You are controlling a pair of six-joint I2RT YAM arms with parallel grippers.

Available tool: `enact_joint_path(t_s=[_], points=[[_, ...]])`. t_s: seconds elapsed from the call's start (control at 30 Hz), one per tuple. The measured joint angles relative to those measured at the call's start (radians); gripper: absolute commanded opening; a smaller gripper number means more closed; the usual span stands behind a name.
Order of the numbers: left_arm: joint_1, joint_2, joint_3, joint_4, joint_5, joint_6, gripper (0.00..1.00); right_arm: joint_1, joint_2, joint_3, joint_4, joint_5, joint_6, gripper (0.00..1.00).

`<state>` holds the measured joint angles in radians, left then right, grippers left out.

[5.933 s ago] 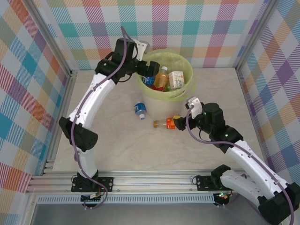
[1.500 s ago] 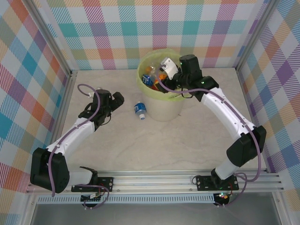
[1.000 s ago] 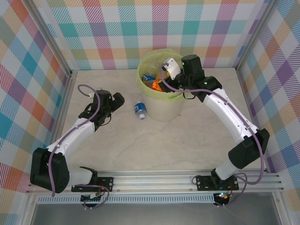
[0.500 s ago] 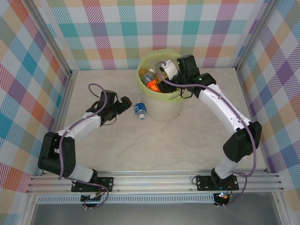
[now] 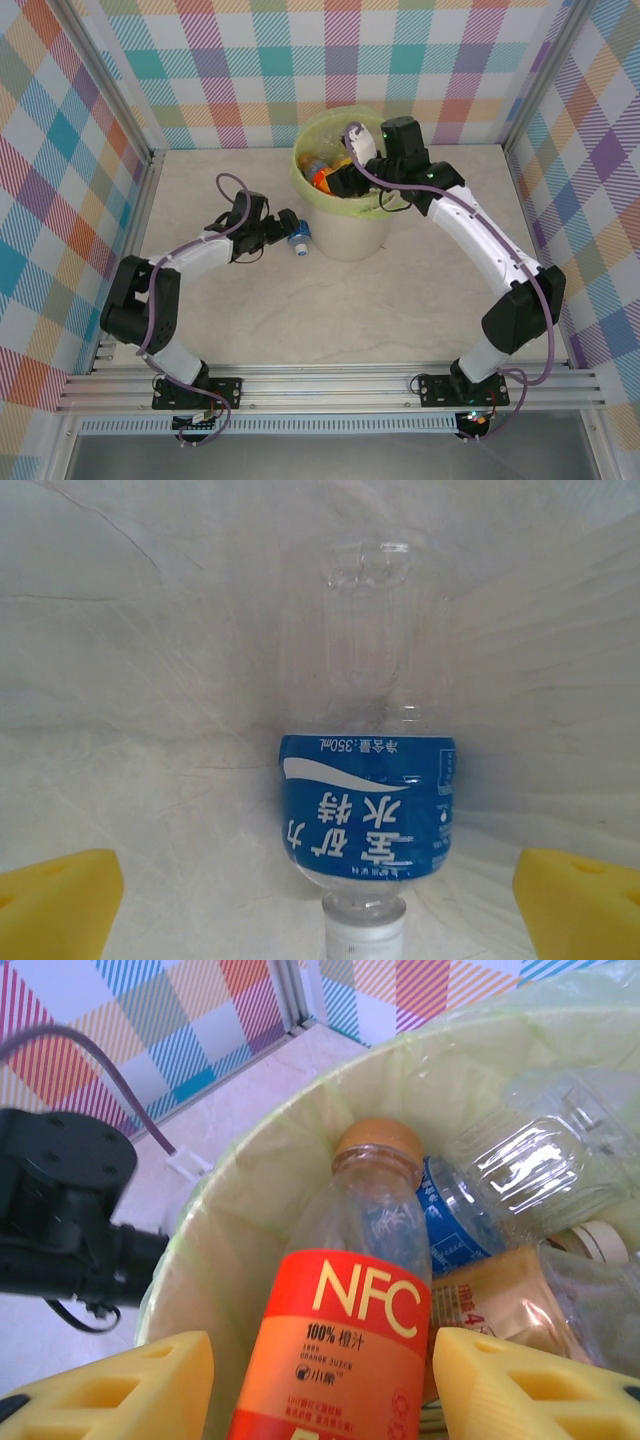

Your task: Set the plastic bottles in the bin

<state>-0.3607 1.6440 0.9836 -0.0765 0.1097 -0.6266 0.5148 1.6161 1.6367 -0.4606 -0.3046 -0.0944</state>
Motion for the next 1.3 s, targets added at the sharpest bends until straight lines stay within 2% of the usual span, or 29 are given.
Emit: enact_joint_path(t_s=[0.13,0.3,0.33,0.37,0.53,0.73,1.03,1.3], points=[[-0.005,0.105,0.088,-0.006,0.014,0.04,1.0,0.004,-0.012,-0.068,0.088,0.041,0.031,0.78],[-0.004,0.224,0.239,-0.061,0.002,0.08,0.96,0.004,-0.093,-0.177,0.156,0.082,0.038,0.9],[-0.004,0.245,0.264,-0.072,0.0,0.086,0.96,0.003,-0.124,-0.198,0.167,0.088,0.039,0.98],[-0.004,0.264,0.287,-0.082,0.0,0.091,0.95,0.004,-0.151,-0.216,0.176,0.093,0.038,1.0],[-0.005,0.323,0.333,-0.114,-0.006,0.1,0.94,0.004,-0.345,-0.332,0.226,0.13,0.073,1.0],[-0.006,0.39,0.404,-0.228,-0.014,0.126,0.9,0.006,-0.511,-0.404,0.211,0.267,0.137,1.0],[-0.012,0.384,0.403,-0.245,-0.048,0.126,0.6,0.006,-0.653,-0.557,0.174,0.468,0.174,1.0],[-0.009,0.207,0.266,-0.275,-0.158,0.148,0.5,0.006,-0.726,-0.634,0.207,0.602,0.185,1.0]])
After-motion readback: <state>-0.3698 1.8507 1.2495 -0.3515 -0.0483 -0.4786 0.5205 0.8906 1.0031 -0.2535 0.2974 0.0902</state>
